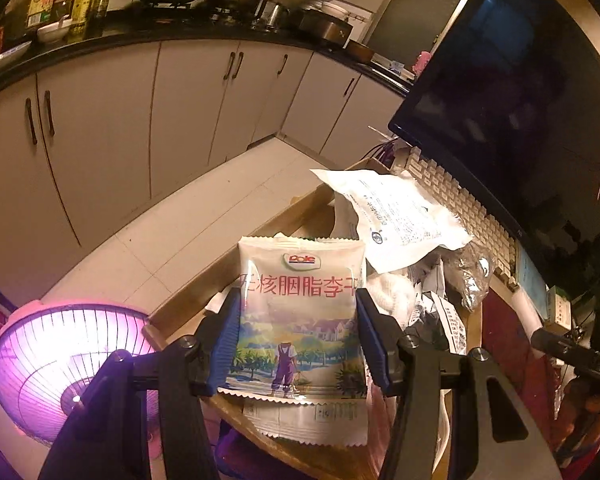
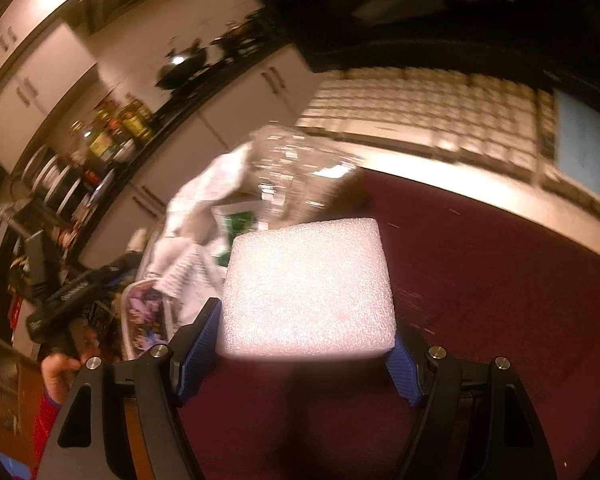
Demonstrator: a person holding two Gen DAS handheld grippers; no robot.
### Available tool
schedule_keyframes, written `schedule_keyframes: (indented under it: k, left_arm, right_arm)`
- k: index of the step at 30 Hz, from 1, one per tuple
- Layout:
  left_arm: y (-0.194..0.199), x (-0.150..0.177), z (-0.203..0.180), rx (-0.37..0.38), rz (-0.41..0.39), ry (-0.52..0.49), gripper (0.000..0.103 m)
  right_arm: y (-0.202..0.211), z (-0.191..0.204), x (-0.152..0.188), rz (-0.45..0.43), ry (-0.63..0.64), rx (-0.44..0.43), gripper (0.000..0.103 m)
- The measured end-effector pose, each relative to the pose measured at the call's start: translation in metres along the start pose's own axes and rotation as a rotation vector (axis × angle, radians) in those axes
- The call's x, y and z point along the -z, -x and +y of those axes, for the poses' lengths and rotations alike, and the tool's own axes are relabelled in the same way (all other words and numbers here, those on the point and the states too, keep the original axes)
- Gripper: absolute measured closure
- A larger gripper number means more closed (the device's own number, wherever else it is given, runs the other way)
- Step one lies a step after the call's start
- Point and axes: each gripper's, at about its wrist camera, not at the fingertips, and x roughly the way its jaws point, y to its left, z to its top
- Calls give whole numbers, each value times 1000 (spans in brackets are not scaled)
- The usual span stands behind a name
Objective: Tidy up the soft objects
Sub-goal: 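Carry the Dole packet and foam block over the tray and lower them, then open both grippers to release the Dole packet and foam block into the tray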
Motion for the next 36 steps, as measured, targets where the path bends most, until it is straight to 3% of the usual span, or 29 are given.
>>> schedule_keyframes:
  k: [9, 20, 27, 32, 34, 36]
  left_arm:
    - [-3, 3, -10, -56, 3, -38, 49]
    - [-3, 7, -18, -115, -6, -73, 47]
    - [-2, 8, -27, -147, -10, -99, 44]
    - [1, 12, -35, -173, -17, -117, 42]
    - [4, 12, -38, -183, -22, -121, 37]
    - [9, 14, -41, -192, -39, -122, 25]
  right_arm:
    - [-53, 60, -21, 34, 153, -60, 24]
    - [-101, 66, -27, 69, 179, -29, 23]
    - [-101, 72, -27, 49, 199, -25, 23]
    - [-85, 83, -24, 6, 232, -29, 15]
    - [-76, 85, -24, -13, 241, -26, 14]
    - [-66, 84, -23, -33, 238, -29, 12]
